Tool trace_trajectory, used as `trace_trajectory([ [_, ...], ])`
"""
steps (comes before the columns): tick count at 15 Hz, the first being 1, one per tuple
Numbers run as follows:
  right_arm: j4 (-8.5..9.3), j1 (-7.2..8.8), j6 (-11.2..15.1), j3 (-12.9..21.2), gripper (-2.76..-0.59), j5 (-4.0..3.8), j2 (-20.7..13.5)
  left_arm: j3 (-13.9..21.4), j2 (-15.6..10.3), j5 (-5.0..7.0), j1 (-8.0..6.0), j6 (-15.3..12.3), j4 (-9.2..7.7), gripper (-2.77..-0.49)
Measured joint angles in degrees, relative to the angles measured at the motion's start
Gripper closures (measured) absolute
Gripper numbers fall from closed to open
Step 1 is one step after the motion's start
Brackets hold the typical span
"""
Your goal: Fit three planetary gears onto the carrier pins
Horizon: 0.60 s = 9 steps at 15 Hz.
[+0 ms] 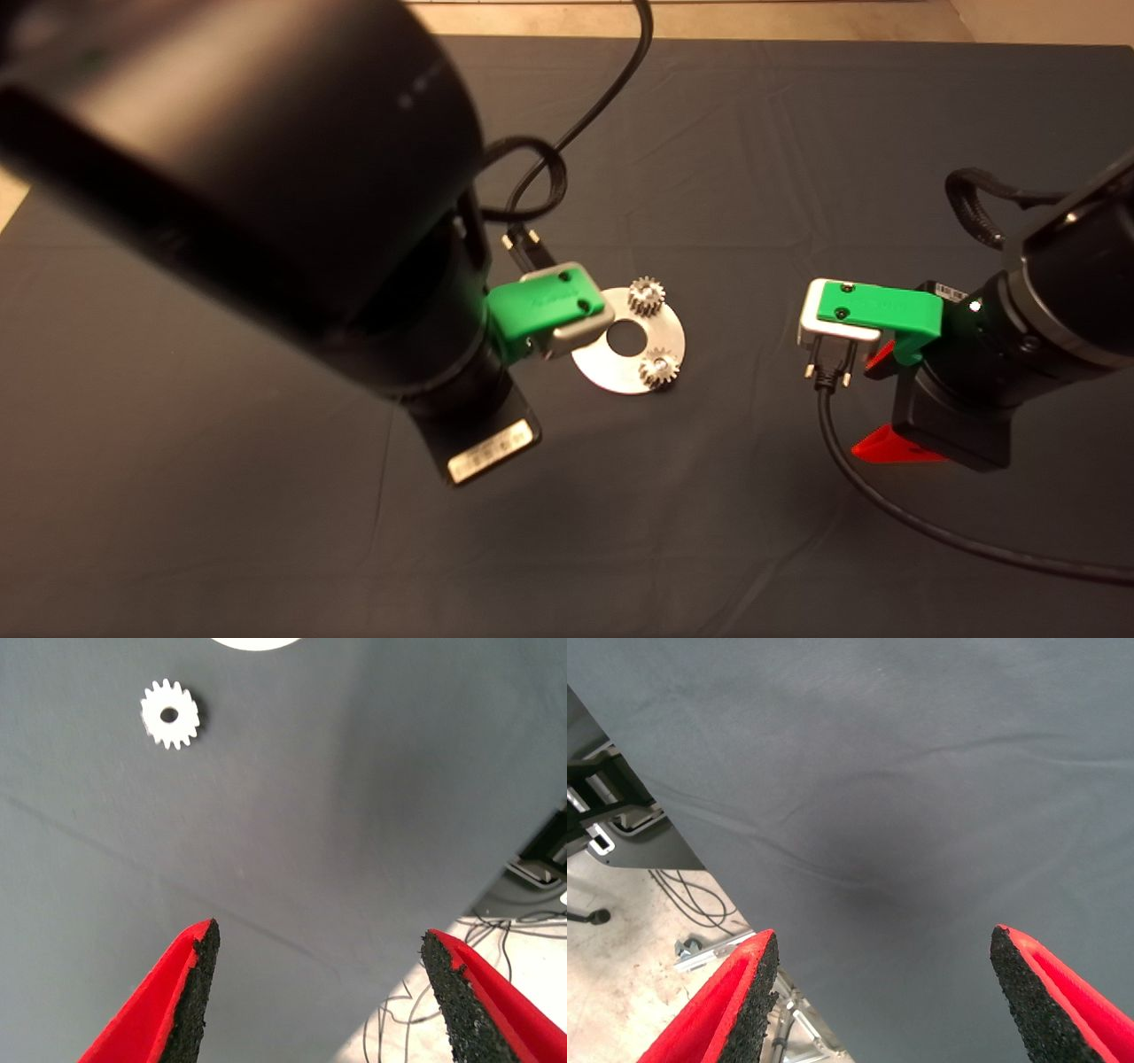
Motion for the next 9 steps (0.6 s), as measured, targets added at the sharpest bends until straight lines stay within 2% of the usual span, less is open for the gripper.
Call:
trace_trajectory([
  [1,0.67,0.78,0.9,0.0,-1.76,0.01,0.3,-1.3,0.3,-0.02,1.09,1.4,0.62,-1.62],
  [4,1.66,1.50,2.2,0.4,-1.76,0.04,1.0,-3.4,0.6,0.00,4.56,4.1,2.11,-1.62],
  [6,1.96,1.61,2.7,0.4,-1.76,0.03,1.1,-5.7,0.9,-0.01,6.37,6.3,3.68,-1.62],
  [9,2.30,1.78,3.2,0.6,-1.76,-0.01,1.1,-9.7,1.4,0.00,10.43,9.3,6.55,-1.62],
])
